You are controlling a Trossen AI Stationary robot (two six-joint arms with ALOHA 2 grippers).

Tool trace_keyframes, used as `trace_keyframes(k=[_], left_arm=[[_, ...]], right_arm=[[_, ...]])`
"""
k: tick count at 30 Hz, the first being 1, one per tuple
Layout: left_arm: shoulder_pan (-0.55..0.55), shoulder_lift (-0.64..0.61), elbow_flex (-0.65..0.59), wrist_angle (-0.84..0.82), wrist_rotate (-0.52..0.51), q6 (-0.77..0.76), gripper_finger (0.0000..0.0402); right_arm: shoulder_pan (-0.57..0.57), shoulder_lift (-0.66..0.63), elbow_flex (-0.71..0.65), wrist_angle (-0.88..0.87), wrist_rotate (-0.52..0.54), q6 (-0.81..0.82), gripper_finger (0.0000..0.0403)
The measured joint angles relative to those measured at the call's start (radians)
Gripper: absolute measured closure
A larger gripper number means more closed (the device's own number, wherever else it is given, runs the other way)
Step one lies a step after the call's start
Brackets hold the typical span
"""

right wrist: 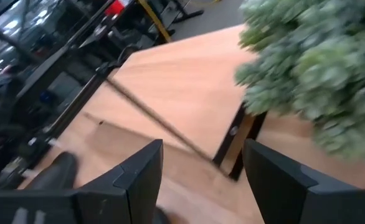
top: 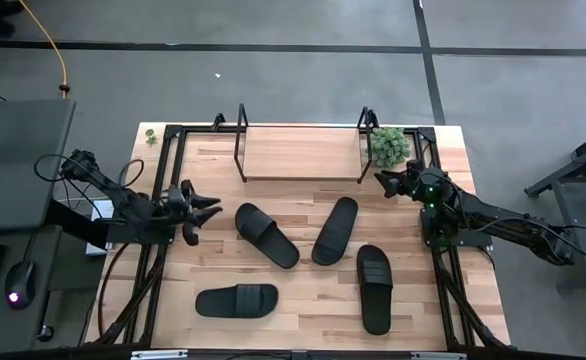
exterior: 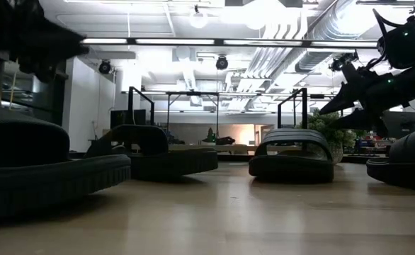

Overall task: Pick and place slides into the shelf
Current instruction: Put the black slipper on the shelf

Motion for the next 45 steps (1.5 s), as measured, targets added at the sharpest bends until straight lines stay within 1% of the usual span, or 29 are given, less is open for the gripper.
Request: trace_keyframes(k=[3,9,12,15,17,22,26,29,31,33,36,38,41,43,45], left_arm=[[0.000,0.000,0.044,-0.003,0.016,0.051,0.0295],[0.000,0.000,0.118,-0.005,0.007,0.154,0.0295],[0.000,0.000,0.151,-0.006,-0.043,0.193,0.0295],[0.000,0.000,0.183,-0.006,-0.105,0.211,0.0295],[0.000,0.000,0.198,-0.005,-0.123,0.212,0.0295],[0.000,0.001,0.203,-0.005,-0.108,0.231,0.0295],[0.000,0.001,0.203,-0.003,-0.098,0.231,0.0295],[0.000,0.001,0.203,-0.010,-0.033,0.231,0.0295],[0.000,0.001,0.203,-0.003,-0.001,0.231,0.0295],[0.000,0.001,0.203,0.011,-0.001,0.227,0.0295],[0.000,0.001,0.203,0.034,-0.015,0.222,0.0295],[0.000,0.000,0.203,0.039,-0.014,0.194,0.0295],[0.000,0.000,0.203,0.039,-0.014,0.175,0.0295],[0.000,0.000,0.203,0.036,-0.014,0.175,0.0295],[0.000,0.000,0.203,0.035,-0.014,0.175,0.0295]], right_arm=[[0.000,0.000,0.000,0.001,-0.039,0.001,0.0191],[0.000,0.000,0.000,0.027,-0.042,-0.009,0.0191],[0.000,0.000,0.000,0.065,-0.048,-0.009,0.0191],[0.000,0.000,0.000,0.159,-0.070,-0.012,0.0191],[0.000,0.000,0.000,0.240,-0.085,-0.003,0.0191],[0.000,0.000,0.000,0.414,-0.134,-0.001,0.0191],[0.000,0.000,0.000,0.563,-0.236,0.002,0.0191],[0.001,0.000,0.010,0.622,-0.302,0.006,0.0191],[0.001,0.000,0.044,0.602,-0.335,-0.010,0.0191],[0.001,0.000,0.090,0.548,-0.370,-0.044,0.0191],[0.002,0.000,0.167,0.434,-0.434,-0.113,0.0191],[0.018,0.000,0.216,0.343,-0.459,-0.162,0.0191],[0.069,0.001,0.274,0.196,-0.457,-0.249,0.0191],[0.110,0.002,0.302,0.131,-0.426,-0.296,0.0191],[0.151,0.002,0.322,0.107,-0.382,-0.330,0.0191]])
